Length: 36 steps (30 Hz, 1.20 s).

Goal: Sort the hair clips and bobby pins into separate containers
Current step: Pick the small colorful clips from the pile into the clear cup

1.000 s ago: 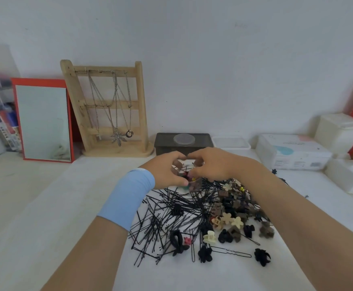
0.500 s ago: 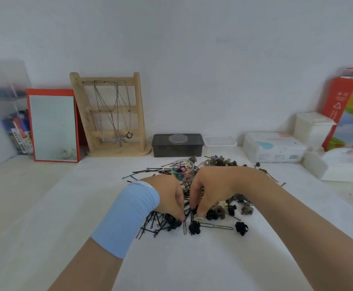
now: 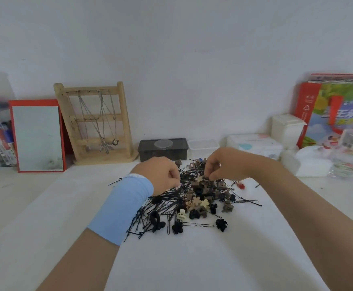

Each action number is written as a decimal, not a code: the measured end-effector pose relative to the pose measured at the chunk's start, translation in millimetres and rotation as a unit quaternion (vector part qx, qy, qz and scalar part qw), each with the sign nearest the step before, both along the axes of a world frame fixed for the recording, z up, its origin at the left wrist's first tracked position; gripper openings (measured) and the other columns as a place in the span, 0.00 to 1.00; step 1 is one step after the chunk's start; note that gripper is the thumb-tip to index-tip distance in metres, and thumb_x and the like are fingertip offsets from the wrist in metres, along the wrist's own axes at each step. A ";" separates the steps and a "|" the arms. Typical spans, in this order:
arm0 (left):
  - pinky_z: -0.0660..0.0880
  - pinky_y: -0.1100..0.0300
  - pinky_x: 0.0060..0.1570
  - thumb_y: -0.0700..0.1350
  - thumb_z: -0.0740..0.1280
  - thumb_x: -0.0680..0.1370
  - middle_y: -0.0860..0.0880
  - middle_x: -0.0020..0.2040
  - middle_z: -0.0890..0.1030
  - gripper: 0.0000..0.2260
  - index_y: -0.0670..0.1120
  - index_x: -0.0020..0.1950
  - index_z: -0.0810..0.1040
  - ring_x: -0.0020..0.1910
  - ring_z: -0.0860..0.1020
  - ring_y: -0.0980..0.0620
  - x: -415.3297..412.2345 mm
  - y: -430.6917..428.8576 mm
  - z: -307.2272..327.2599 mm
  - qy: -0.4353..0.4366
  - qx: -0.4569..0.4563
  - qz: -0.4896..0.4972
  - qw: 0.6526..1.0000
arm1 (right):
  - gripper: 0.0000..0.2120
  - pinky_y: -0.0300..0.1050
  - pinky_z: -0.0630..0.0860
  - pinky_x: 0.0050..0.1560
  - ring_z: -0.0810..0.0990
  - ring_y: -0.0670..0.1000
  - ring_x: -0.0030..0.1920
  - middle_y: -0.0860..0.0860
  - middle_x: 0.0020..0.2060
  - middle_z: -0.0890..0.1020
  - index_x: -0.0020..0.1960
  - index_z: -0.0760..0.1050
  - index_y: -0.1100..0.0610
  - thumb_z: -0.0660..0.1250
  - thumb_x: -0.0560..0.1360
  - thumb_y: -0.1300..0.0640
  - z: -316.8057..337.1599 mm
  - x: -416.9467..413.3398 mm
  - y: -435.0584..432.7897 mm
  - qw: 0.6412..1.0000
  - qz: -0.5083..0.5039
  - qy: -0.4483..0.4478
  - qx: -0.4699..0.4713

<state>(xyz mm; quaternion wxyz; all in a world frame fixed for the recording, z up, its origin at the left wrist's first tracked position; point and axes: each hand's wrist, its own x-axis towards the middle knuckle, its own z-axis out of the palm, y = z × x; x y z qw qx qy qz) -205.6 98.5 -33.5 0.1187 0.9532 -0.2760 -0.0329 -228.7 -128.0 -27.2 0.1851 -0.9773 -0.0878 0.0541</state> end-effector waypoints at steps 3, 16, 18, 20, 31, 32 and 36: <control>0.69 0.66 0.46 0.48 0.70 0.77 0.58 0.48 0.81 0.06 0.55 0.53 0.81 0.46 0.77 0.59 11.5 -29.8 0.6 0.037 -0.096 -0.038 0.994 | 0.06 0.34 0.72 0.40 0.79 0.43 0.44 0.43 0.46 0.82 0.50 0.83 0.49 0.71 0.75 0.58 -0.6 2.2 -26.6 0.998 -0.055 -0.019 -0.017; 0.76 0.58 0.55 0.48 0.70 0.77 0.55 0.53 0.82 0.06 0.51 0.52 0.84 0.51 0.79 0.54 34.1 -122.5 -21.1 0.038 0.047 -0.126 0.990 | 0.10 0.41 0.82 0.41 0.82 0.47 0.43 0.40 0.39 0.82 0.48 0.83 0.46 0.76 0.66 0.54 -40.6 12.8 -77.9 0.989 -0.130 0.052 -0.041; 0.75 0.59 0.55 0.47 0.69 0.78 0.55 0.54 0.82 0.05 0.51 0.52 0.83 0.51 0.79 0.53 42.0 -116.8 -15.8 0.024 0.058 -0.107 0.992 | 0.10 0.40 0.80 0.43 0.81 0.45 0.42 0.41 0.38 0.82 0.47 0.84 0.47 0.76 0.67 0.56 -46.2 16.3 -78.7 0.990 -0.118 0.044 -0.054; 0.74 0.60 0.55 0.45 0.69 0.78 0.54 0.54 0.82 0.06 0.51 0.53 0.83 0.51 0.80 0.53 48.7 -113.1 -9.9 0.025 0.056 -0.093 0.994 | 0.08 0.41 0.81 0.39 0.80 0.46 0.39 0.47 0.38 0.85 0.46 0.85 0.51 0.73 0.67 0.60 -47.9 20.0 -82.0 0.991 -0.118 0.045 -0.039; 0.78 0.58 0.53 0.48 0.73 0.75 0.56 0.43 0.83 0.06 0.52 0.51 0.83 0.41 0.82 0.57 74.9 -135.7 -10.2 0.077 -0.128 -0.051 0.988 | 0.09 0.42 0.77 0.32 0.82 0.47 0.35 0.50 0.37 0.86 0.49 0.82 0.53 0.72 0.71 0.63 -12.1 43.0 -91.7 0.968 -0.137 -0.051 0.205; 0.78 0.59 0.51 0.49 0.73 0.74 0.57 0.41 0.83 0.04 0.52 0.48 0.83 0.40 0.82 0.58 79.6 -129.1 -7.4 0.063 -0.119 -0.042 0.990 | 0.08 0.43 0.78 0.32 0.82 0.47 0.34 0.51 0.37 0.86 0.48 0.82 0.53 0.73 0.71 0.62 -9.7 47.8 -87.1 0.969 -0.132 -0.054 0.201; 0.71 0.62 0.48 0.51 0.73 0.75 0.59 0.46 0.82 0.02 0.55 0.46 0.85 0.44 0.78 0.59 100.0 -79.6 6.2 0.020 -0.100 0.016 0.995 | 0.08 0.29 0.72 0.32 0.81 0.40 0.34 0.48 0.38 0.86 0.50 0.85 0.53 0.73 0.72 0.61 -4.5 71.4 -52.0 0.978 -0.084 -0.057 0.181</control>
